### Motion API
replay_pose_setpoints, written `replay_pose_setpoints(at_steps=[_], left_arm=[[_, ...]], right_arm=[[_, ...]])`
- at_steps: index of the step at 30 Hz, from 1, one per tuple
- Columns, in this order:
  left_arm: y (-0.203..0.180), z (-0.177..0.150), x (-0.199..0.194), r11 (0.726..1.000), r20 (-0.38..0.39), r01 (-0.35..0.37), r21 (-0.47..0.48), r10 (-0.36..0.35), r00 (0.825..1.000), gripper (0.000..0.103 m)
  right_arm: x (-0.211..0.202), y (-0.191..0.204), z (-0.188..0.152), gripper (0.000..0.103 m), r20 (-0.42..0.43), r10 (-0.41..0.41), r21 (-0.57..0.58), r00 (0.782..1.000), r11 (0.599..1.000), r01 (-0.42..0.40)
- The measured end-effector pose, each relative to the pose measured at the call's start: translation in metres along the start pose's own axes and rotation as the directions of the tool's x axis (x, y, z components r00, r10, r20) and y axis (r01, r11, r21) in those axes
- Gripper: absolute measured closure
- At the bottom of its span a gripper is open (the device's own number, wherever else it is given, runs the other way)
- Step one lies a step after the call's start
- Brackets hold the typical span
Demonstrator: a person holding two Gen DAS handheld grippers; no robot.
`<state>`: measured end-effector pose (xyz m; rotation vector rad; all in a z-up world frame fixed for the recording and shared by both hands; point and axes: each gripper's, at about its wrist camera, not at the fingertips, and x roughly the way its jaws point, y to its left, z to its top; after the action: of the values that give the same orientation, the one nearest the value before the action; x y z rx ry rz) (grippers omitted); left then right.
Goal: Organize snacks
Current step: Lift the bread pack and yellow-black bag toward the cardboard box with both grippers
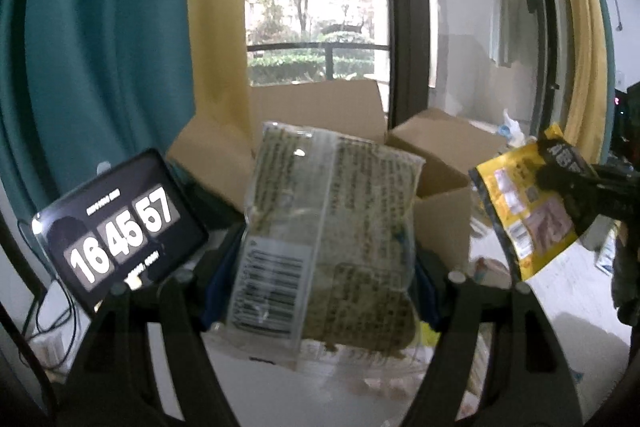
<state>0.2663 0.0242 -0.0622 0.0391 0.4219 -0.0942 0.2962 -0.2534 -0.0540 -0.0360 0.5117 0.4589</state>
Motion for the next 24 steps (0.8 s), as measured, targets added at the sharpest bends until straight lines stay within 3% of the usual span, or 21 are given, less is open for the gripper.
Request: replay_pose_setpoints(at_steps=[16,24], left_arm=[[0.016,0.059,0.086,0.997,0.059,-0.071,-0.02,0.072,0.996,0.029],[0.018,0.08,0.14,0.993,0.02,-0.12,-0.006,0.12,0.993,0.028]], right_arm=[[0.068,-0.027,0.064,0.077,0.109,-0.082,-0.034,0.991,0.996,0.087],[0.121,-0.035,0.096,0.077,0.112,-0.098,-0.028,0.989,0.994,0.101]])
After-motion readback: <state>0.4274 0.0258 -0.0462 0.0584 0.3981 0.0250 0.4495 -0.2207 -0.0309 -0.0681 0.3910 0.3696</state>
